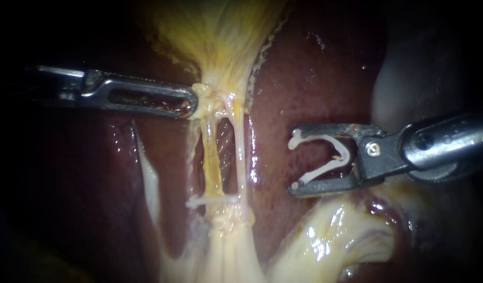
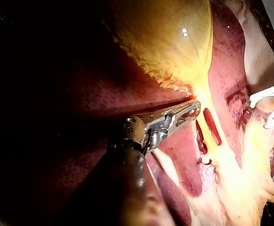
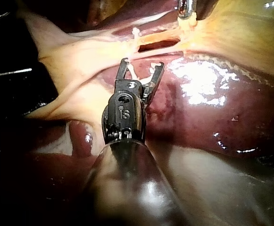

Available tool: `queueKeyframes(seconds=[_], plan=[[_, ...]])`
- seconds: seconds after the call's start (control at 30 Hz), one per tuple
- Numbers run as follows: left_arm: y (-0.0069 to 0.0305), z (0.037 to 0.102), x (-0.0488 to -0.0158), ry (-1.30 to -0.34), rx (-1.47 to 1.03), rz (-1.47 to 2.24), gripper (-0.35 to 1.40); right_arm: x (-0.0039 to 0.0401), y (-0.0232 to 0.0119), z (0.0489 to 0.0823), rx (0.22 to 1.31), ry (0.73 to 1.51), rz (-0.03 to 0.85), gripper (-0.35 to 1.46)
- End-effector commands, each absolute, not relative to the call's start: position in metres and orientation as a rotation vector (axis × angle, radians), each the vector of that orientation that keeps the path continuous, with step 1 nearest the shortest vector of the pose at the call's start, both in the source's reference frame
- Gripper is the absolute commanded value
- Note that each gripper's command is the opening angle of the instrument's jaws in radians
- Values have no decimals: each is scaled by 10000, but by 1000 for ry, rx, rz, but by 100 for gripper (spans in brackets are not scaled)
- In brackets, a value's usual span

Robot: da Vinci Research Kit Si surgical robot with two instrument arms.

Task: Clipping second clip left tube

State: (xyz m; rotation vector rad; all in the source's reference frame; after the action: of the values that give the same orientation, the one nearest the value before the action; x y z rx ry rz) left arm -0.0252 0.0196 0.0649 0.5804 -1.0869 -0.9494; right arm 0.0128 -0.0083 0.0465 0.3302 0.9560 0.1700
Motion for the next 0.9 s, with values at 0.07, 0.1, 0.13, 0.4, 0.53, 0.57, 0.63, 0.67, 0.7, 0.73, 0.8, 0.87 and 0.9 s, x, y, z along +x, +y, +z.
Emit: queueKeyframes(seconds=[0.07, 0.1, 0.13, 0.4, 0.53, 0.57, 0.63, 0.67, 0.7, 0.73, 0.8, 0.87, 0.9], plan=[[196, 649, -251, -1087, 581, -949, -35, 128, -83, 464, 330, 956, 170, 49], [196, 648, -250, -1087, 582, -948, -35, 128, -83, 464, 330, 956, 170, 49], [197, 647, -248, -1087, 584, -948, -35, 128, -83, 464, 330, 956, 170, 49], [221, 615, -208, -1081, 579, -975, -35, 127, -84, 465, 333, 957, 168, 49], [228, 606, -196, -1087, 572, -990, -35, 128, -84, 465, 337, 961, 158, 49], [228, 606, -196, -1090, 572, -991, -35, 128, -85, 465, 337, 961, 158, 49], [227, 606, -197, -1090, 571, -991, -35, 129, -85, 466, 345, 962, 160, 49], [226, 606, -198, -1090, 569, -992, -35, 131, -85, 466, 356, 962, 169, 49], [225, 606, -198, -1090, 569, -992, -35, 132, -86, 466, 363, 963, 171, 49], [224, 606, -199, -1089, 568, -992, -35, 135, -86, 467, 368, 963, 175, 49], [224, 606, -200, -1089, 567, -993, -35, 141, -89, 469, 387, 964, 184, 49], [224, 606, -200, -1089, 567, -993, -35, 149, -92, 472, 403, 962, 198, 49], [223, 606, -201, -1089, 566, -993, -35, 152, -93, 473, 412, 962, 203, 49]])
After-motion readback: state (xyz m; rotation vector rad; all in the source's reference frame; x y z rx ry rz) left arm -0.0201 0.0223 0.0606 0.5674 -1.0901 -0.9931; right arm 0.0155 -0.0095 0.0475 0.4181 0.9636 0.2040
